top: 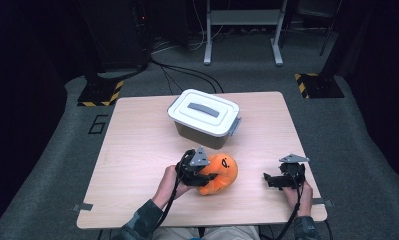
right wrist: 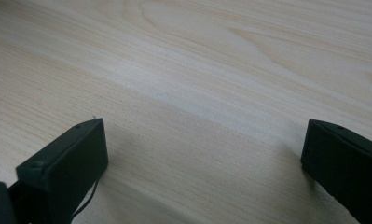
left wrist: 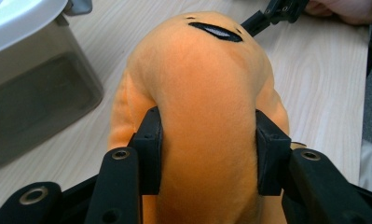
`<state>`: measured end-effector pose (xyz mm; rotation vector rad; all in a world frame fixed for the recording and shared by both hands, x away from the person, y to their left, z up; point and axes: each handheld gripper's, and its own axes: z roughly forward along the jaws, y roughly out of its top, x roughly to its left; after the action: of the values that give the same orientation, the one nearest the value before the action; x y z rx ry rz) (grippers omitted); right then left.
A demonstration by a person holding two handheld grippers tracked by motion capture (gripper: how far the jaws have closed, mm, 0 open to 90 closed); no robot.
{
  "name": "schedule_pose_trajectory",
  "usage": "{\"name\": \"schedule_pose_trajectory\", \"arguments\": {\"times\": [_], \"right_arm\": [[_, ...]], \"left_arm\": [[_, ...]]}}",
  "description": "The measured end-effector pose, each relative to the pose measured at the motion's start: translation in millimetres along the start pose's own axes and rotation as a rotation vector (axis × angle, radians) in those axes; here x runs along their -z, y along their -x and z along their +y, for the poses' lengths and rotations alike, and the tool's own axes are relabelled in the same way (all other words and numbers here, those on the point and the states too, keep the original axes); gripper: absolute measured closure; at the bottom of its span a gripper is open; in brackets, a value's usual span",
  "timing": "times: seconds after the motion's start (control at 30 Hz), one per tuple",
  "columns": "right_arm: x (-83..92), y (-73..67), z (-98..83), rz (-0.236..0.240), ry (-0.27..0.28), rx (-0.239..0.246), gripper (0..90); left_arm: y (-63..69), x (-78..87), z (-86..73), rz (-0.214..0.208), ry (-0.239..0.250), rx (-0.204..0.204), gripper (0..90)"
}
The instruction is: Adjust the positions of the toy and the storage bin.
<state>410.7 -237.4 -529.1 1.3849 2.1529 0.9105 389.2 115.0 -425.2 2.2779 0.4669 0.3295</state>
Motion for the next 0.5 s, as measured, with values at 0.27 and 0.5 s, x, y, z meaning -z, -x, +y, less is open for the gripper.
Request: {"name": "schedule_pose_trajectory", "arguments": {"times": [0.27,0.5], "right_arm": [[0.0,0.0,0.0,0.001,0.001,0.001,0.0],[-0.1,0.1,0.0,0.000,0.001,0.001,0.0]], "left_arm": [[4.2,-8.3,10.9,-0.019,-0.006,-0.026,54.5],[9.9,-9.0,14.6,-0.035,0.009,-0.034,54.4]]}}
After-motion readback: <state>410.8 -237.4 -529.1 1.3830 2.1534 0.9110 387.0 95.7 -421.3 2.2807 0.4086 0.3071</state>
